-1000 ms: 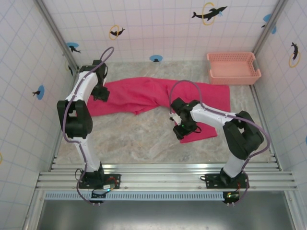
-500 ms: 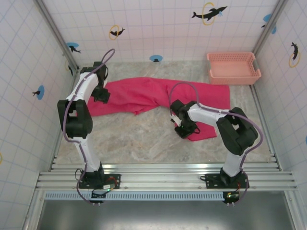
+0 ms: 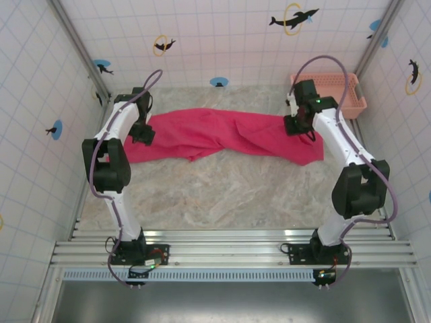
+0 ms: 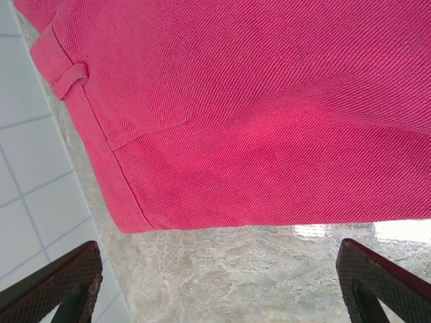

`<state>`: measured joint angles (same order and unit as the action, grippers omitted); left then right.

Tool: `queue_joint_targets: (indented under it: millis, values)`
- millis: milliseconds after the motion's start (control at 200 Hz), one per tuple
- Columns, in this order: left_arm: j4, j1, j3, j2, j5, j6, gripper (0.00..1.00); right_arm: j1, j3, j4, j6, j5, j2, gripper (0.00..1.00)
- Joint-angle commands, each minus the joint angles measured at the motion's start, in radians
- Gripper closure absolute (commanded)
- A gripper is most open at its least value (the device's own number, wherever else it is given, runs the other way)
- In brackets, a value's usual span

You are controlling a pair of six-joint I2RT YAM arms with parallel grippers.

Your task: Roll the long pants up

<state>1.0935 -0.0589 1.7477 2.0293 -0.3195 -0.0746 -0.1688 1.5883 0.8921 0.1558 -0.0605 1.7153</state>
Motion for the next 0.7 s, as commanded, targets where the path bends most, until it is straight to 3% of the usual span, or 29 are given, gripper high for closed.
queue_joint_targets:
  millis: [0, 220, 595, 641, 696]
  values:
    - [0.016, -0.004, 0.037, 0.022, 0.005, 0.030, 0.08, 0.041, 0.088, 0.021, -0.016, -0.052, 0.104, 1.00]
    - [0.032, -0.004, 0.050, 0.020, -0.018, 0.029, 0.08, 0.151, 0.309, 0.021, 0.010, -0.113, 0.306, 1.00]
    - [0.093, -0.005, 0.105, 0.058, -0.036, 0.004, 0.07, 0.288, 0.753, 0.184, 0.027, -0.213, 0.619, 0.99]
    - [0.101, -0.005, 0.109, 0.066, -0.049, 0.004, 0.07, 0.297, 0.779, 0.189, 0.022, -0.213, 0.643, 0.95]
    - [0.110, -0.004, 0.114, 0.078, -0.066, -0.001, 0.06, 0.307, 0.820, 0.207, 0.029, -0.223, 0.678, 0.74]
